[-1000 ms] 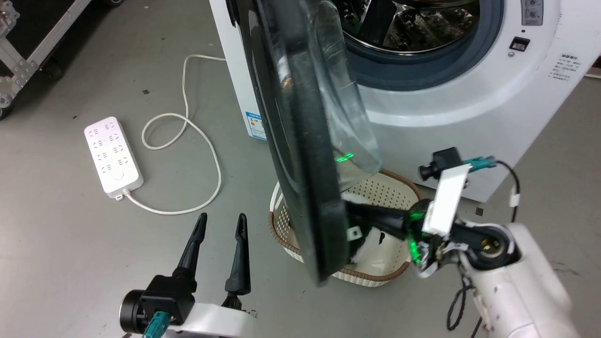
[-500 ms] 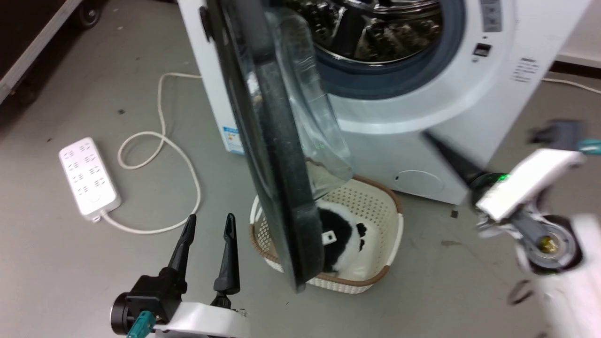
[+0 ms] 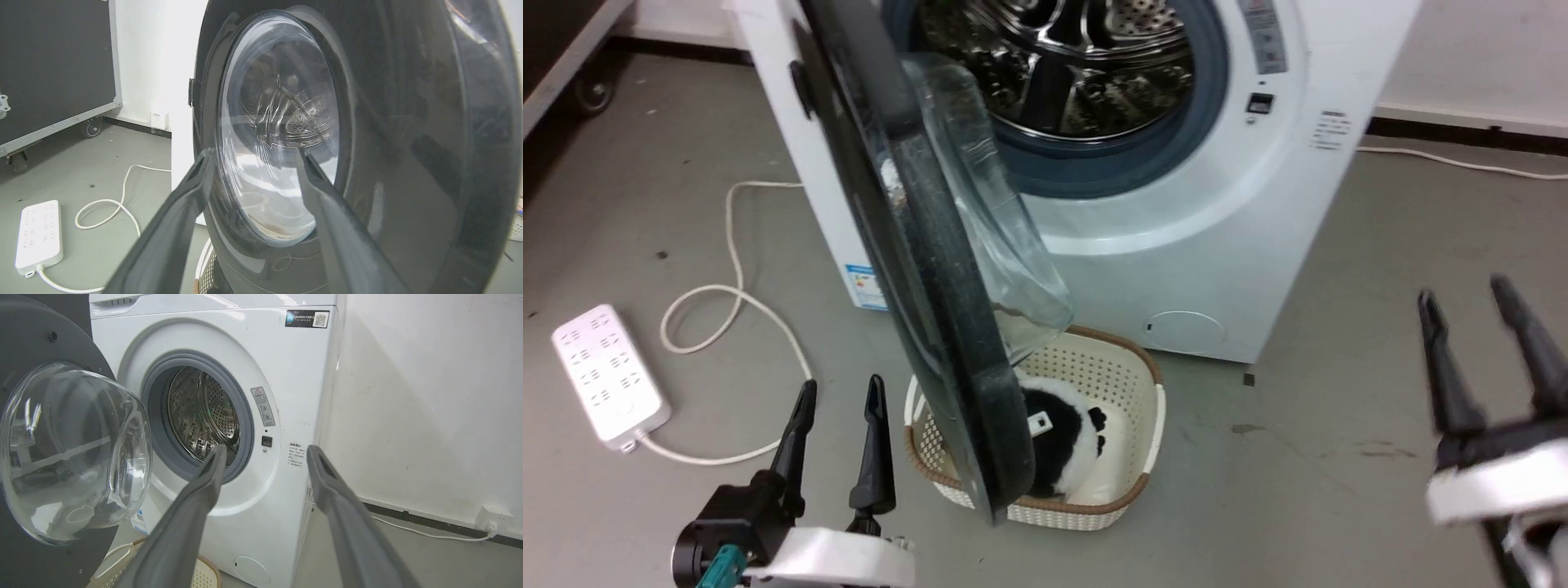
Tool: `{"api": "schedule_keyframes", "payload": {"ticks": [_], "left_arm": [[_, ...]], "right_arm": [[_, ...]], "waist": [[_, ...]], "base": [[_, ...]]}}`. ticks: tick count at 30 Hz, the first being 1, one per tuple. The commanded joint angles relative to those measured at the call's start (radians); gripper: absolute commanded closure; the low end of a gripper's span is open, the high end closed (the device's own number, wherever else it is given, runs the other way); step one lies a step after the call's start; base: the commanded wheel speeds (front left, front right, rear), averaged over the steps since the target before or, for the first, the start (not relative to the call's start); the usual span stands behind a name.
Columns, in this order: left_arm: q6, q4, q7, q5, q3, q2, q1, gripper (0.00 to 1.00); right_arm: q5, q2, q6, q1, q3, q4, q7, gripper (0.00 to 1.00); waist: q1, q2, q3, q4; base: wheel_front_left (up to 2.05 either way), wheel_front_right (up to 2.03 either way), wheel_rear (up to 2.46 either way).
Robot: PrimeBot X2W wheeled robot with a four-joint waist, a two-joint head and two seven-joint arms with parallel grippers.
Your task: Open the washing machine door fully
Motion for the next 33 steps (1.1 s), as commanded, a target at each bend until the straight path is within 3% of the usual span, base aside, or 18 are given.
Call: {"api": "schedule_keyframes", "payload": {"ticks": [1,5,9,25,26,27,33], "left_arm": [[-0.009,-0.003,-0.006,0.009,0.007,0.001,0.020,0.00],[-0.029,0.004,-0.006,0.020,0.021,0.001,0.038,0.00],[-0.042,0.020,-0.006,0.044,0.015,0.001,0.048,0.00],[-0.029,0.026,-0.006,0.067,0.011,0.001,0.060,0.00],[-0.029,0.026,-0.006,0.064,0.010,0.001,0.061,0.94],[-0.030,0.025,-0.006,0.065,0.009,0.001,0.061,1.00],[-0.018,-0.001,-0.006,0.082,0.021,0.001,0.056,1.00]], "right_arm": [[-0.035,0.045,0.001,0.044,-0.013,-0.017,-0.011,0.00],[-0.130,0.189,0.001,0.156,-0.067,-0.046,-0.023,0.00],[-0.178,0.245,0.001,0.228,-0.088,-0.028,-0.030,0.00],[-0.195,0.283,0.001,0.248,-0.102,-0.061,-0.033,0.00],[-0.195,0.284,0.001,0.248,-0.101,-0.061,-0.033,0.00],[-0.196,0.284,0.001,0.249,-0.101,-0.060,-0.033,0.00],[-0.191,0.284,0.001,0.245,-0.096,-0.059,-0.033,0.00]], "waist": [[0.0001,-0.0001,-0.007,-0.012],[0.0001,-0.0001,-0.015,-0.028],[0.0001,-0.0001,-0.024,-0.033],[0.0001,-0.0001,-0.033,-0.054],[0.0001,-0.0001,-0.033,-0.055],[0.0001,-0.0001,-0.033,-0.055],[0.0001,-0.0001,-0.030,-0.056]], "base": [[0.00,0.00,0.00],[0.00,0.00,0.00],[0.00,0.00,0.00],[0.00,0.00,0.00],[0.00,0.00,0.00],[0.00,0.00,0.00],[0.00,0.00,0.00]]}}
